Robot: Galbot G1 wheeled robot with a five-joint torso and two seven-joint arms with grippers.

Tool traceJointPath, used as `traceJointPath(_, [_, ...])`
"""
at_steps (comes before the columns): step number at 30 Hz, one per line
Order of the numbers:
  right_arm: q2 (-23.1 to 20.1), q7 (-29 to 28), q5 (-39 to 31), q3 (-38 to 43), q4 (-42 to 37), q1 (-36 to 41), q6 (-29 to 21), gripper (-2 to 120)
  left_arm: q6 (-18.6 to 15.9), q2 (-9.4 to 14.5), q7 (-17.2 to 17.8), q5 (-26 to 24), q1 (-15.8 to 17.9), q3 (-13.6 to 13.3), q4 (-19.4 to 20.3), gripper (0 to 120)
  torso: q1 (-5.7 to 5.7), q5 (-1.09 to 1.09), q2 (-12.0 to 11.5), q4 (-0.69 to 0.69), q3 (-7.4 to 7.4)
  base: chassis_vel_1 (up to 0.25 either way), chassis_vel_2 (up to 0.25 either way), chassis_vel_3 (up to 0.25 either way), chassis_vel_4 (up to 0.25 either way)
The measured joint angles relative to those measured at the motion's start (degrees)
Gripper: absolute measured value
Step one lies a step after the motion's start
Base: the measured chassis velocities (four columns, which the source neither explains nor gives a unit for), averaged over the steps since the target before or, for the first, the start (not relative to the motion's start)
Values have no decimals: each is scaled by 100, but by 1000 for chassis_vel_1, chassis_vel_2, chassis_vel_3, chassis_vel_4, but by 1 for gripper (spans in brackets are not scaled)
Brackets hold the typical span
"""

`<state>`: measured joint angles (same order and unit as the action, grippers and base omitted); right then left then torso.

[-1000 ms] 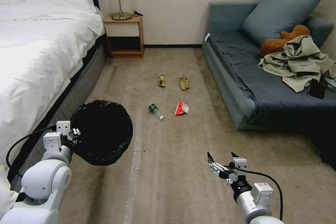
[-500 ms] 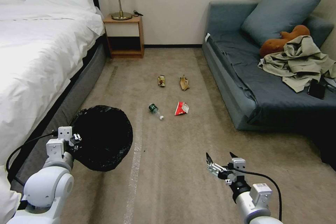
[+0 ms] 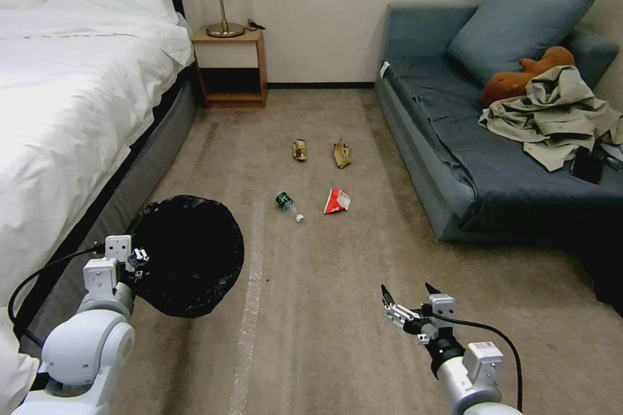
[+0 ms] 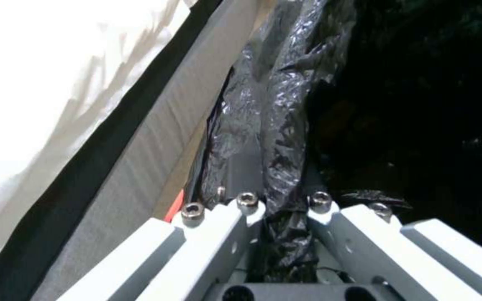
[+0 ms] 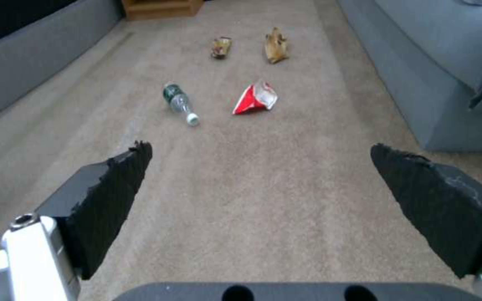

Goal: Pick up the trash bin, then pick up the garbage on the floor and place it into the trash bin.

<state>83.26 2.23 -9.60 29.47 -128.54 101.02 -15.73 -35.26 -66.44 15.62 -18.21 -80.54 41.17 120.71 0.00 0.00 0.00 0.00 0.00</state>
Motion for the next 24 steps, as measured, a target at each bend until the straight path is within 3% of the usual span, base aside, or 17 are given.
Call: traceJointPath(24, [35, 23, 77, -81, 192, -48, 37, 100, 27, 42, -10, 34, 8, -69, 20, 1, 0, 0, 0, 0, 0, -50, 53, 56, -56])
